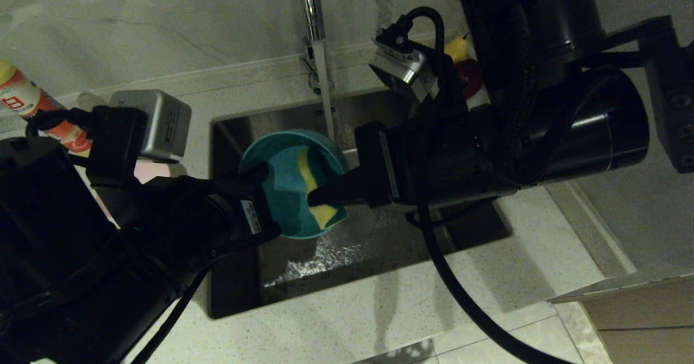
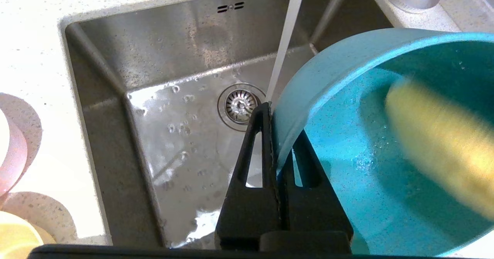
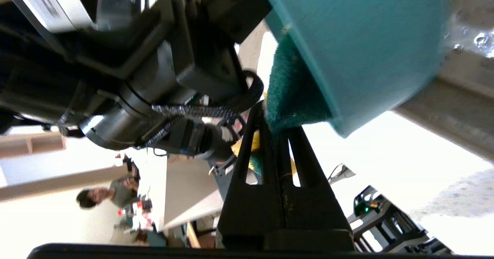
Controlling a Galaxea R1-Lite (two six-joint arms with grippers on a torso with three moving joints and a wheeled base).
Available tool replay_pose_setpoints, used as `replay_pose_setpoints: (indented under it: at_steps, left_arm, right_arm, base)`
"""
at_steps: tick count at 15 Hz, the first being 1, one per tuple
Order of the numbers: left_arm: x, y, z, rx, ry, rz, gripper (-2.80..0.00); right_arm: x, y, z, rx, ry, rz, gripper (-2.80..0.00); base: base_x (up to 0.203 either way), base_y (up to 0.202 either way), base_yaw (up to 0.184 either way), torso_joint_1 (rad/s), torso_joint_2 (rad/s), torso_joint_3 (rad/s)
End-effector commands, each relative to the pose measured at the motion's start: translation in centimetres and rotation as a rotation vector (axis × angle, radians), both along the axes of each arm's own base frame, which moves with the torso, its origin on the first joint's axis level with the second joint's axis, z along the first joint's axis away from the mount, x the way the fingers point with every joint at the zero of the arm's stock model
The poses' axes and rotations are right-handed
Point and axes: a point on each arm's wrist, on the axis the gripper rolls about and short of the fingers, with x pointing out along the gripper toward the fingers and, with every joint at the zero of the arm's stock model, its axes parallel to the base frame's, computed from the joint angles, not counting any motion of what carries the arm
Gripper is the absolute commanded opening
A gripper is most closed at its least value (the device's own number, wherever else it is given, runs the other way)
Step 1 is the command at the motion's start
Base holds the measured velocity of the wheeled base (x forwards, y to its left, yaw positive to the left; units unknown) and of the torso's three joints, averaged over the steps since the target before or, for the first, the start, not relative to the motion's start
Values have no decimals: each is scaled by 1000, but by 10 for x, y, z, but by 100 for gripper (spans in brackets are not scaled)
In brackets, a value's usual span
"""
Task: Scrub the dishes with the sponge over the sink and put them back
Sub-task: Wipe the bowl
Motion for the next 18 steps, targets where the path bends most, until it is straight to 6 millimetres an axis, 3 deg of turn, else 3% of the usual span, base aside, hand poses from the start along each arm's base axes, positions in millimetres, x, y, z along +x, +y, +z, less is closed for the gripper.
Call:
replay_pose_setpoints:
  at_steps: [1, 7, 11, 18]
  left_arm:
    - [0, 1, 2, -9, -7, 5, -280]
    - [0, 1, 2, -9, -6, 5, -280]
    - [0, 1, 2, -9, -6, 7, -280]
    - [-2, 3, 1, -10, -6, 4, -280]
  right_arm:
    - [1, 8, -9, -20, 21, 15, -280]
    - [-2, 30, -23, -48, 42, 58, -280]
    - [-2, 30, -23, -47, 44, 59, -280]
    - [-3, 6, -1, 4, 2, 17, -280]
  base:
    - [0, 0, 0, 0, 0, 0]
    - [0, 0, 0, 0, 0, 0]
    - [0, 0, 0, 0, 0, 0]
    - [0, 0, 0, 0, 0, 0]
